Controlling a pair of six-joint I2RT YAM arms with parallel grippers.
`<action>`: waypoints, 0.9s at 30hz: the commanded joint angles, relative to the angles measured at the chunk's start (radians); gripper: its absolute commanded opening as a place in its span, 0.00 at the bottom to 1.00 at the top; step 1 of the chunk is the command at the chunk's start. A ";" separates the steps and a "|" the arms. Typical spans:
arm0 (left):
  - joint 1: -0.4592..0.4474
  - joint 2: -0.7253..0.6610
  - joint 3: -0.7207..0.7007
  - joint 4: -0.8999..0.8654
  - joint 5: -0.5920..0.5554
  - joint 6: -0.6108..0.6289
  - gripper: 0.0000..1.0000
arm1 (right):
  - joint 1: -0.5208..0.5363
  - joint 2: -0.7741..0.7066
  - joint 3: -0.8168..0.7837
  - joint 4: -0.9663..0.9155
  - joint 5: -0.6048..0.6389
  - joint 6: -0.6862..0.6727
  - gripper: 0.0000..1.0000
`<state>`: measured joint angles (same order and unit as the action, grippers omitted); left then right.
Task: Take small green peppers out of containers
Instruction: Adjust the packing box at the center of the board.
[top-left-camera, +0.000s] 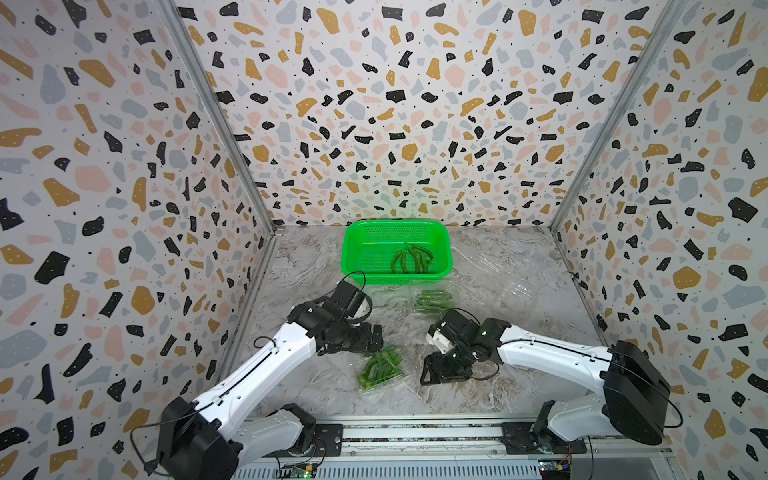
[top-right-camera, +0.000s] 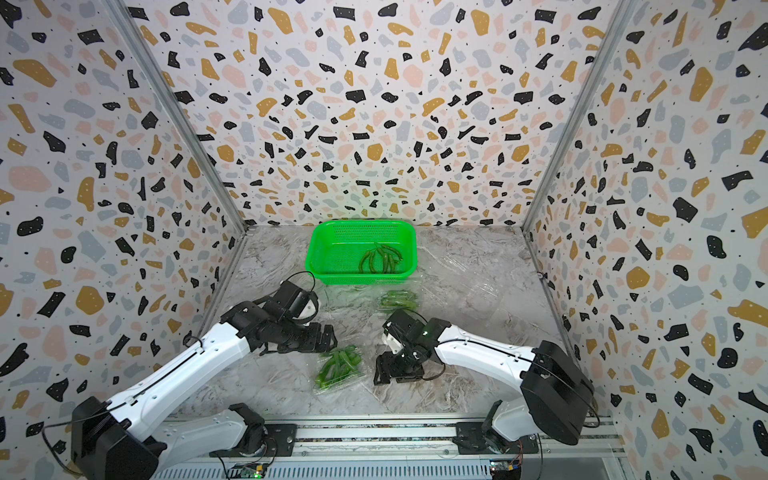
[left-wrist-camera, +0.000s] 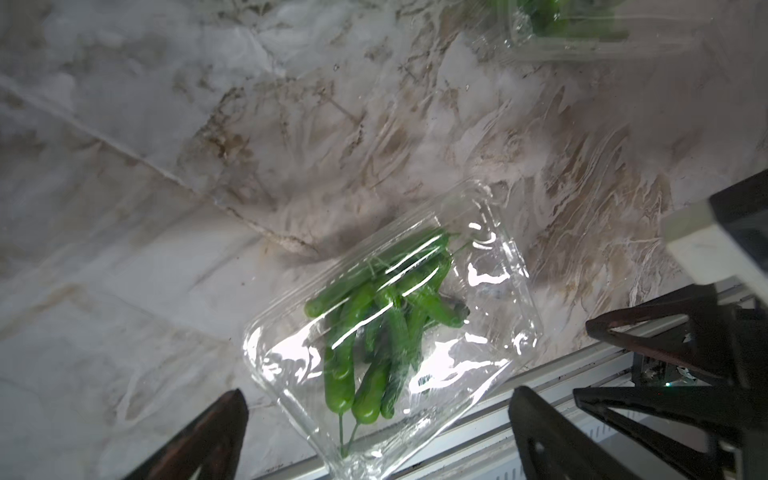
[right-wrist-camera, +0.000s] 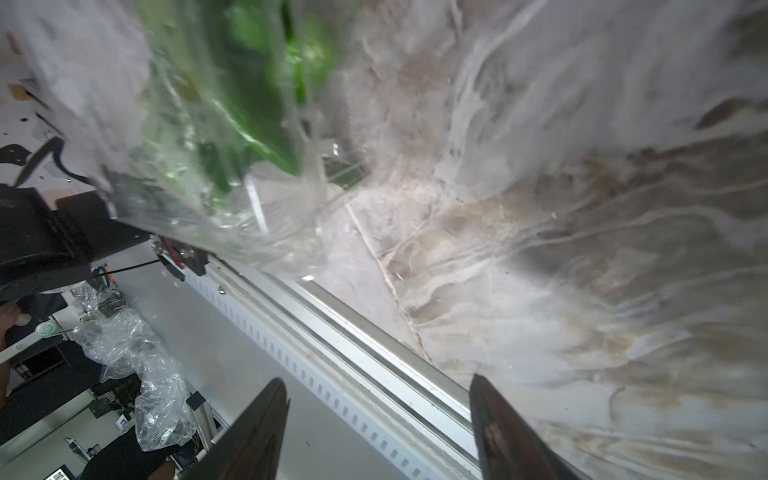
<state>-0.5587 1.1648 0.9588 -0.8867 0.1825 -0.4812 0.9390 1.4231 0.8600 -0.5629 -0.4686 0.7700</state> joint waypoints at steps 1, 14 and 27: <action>-0.004 0.027 0.049 0.095 0.010 0.119 0.99 | -0.022 0.031 -0.007 0.067 -0.006 0.002 0.70; -0.004 0.119 -0.008 0.137 0.135 0.085 0.99 | -0.199 0.295 0.215 0.020 -0.109 -0.293 0.70; -0.004 0.093 0.039 0.027 0.082 0.121 0.99 | -0.130 0.156 0.217 -0.094 -0.006 -0.286 0.70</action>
<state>-0.5587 1.2514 0.9627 -0.8295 0.2775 -0.3786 0.7490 1.6653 1.1130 -0.5987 -0.5106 0.4587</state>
